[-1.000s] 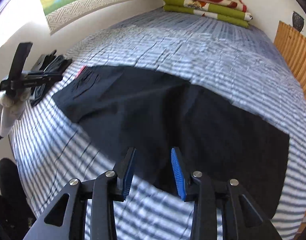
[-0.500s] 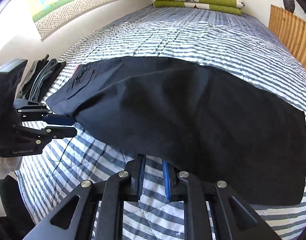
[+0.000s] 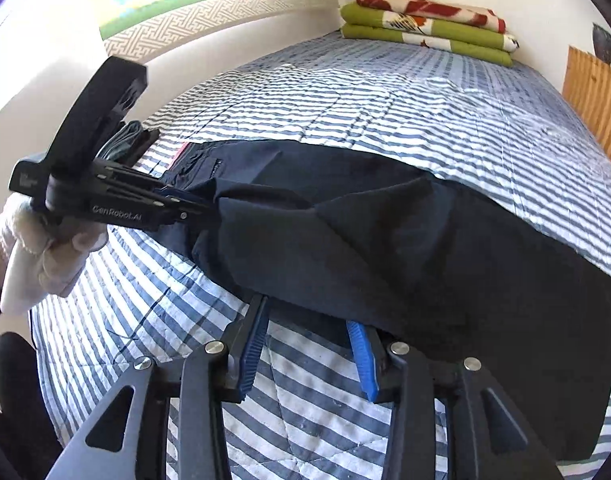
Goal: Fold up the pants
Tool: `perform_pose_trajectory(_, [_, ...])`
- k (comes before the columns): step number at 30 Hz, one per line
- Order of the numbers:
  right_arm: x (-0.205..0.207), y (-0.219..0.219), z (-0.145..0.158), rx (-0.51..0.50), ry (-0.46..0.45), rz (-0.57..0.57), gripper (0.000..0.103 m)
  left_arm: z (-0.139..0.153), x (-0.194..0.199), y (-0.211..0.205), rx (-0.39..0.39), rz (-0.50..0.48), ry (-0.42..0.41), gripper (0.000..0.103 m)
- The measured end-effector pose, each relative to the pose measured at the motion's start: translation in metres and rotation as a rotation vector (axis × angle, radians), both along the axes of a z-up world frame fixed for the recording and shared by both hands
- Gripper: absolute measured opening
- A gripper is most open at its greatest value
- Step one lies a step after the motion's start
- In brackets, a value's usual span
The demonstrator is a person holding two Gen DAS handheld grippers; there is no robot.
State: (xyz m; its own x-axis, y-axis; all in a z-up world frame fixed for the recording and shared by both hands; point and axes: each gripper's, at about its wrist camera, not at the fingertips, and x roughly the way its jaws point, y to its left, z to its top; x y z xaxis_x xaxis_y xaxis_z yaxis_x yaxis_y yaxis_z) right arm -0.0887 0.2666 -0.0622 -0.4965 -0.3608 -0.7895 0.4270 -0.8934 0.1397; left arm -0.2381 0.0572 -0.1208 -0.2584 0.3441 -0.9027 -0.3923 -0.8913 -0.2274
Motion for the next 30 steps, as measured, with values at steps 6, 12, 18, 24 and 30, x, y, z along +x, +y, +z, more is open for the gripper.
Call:
perform_pose_trajectory(6, [-0.026, -0.006, 0.009, -0.104, -0.012, 0.004, 0.042, 0.017, 0.021, -0.010, 0.025, -0.040, 0.028, 0.023])
perform_pose_trajectory(12, [-0.041, -0.021, -0.004, -0.107, -0.043, 0.101, 0.050, 0.035, 0.019, -0.076, 0.010, 0.082, 0.094, 0.023])
perform_pose_trajectory(18, [-0.030, -0.053, -0.027, -0.049, -0.038, 0.199, 0.060, -0.015, -0.004, -0.128, -0.011, 0.207, -0.029, 0.023])
perform_pose_trajectory(24, [-0.032, -0.084, -0.046, 0.071, -0.025, 0.236, 0.042, -0.042, -0.014, -0.135, -0.047, 0.223, -0.052, 0.023])
perform_pose_trajectory(30, [0.017, -0.073, -0.032, -0.046, -0.056, 0.323, 0.012, -0.048, -0.018, -0.134, -0.077, 0.214, -0.039, 0.023])
